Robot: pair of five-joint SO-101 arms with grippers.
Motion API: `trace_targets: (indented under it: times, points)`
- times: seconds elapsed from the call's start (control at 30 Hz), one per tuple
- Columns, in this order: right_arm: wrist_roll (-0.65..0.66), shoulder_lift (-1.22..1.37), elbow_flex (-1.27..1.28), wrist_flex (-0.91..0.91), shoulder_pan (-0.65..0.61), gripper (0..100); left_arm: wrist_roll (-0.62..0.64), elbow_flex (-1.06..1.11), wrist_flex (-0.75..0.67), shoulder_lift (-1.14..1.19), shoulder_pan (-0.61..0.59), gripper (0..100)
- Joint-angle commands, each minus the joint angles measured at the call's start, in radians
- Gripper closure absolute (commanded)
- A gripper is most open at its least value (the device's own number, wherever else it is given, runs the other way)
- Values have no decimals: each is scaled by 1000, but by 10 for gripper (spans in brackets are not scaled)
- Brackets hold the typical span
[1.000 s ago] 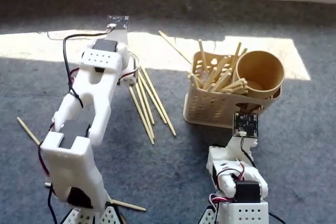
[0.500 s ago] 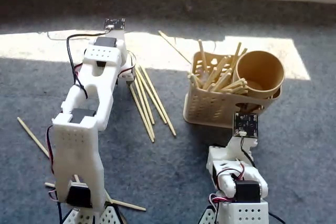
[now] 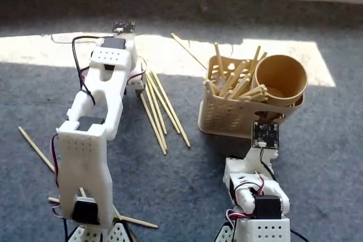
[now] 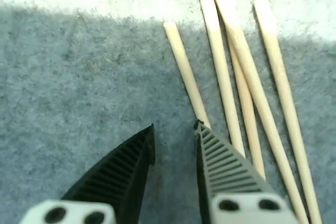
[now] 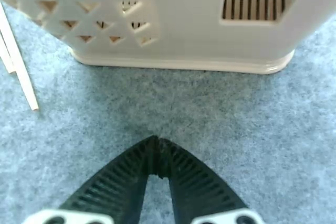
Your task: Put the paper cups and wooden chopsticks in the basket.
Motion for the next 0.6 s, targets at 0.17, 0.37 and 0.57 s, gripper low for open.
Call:
trace_targets:
  times: [0.17, 0.37, 0.57]
  points:
    - [9, -2, 102, 7, -7, 991, -21, -48, -20, -73, 42, 864]
    - [9, -2, 102, 7, -7, 991, -21, -53, -37, -74, 53, 864]
    - [9, -2, 102, 7, -7, 991, -20, -38, -91, -59, 68, 864]
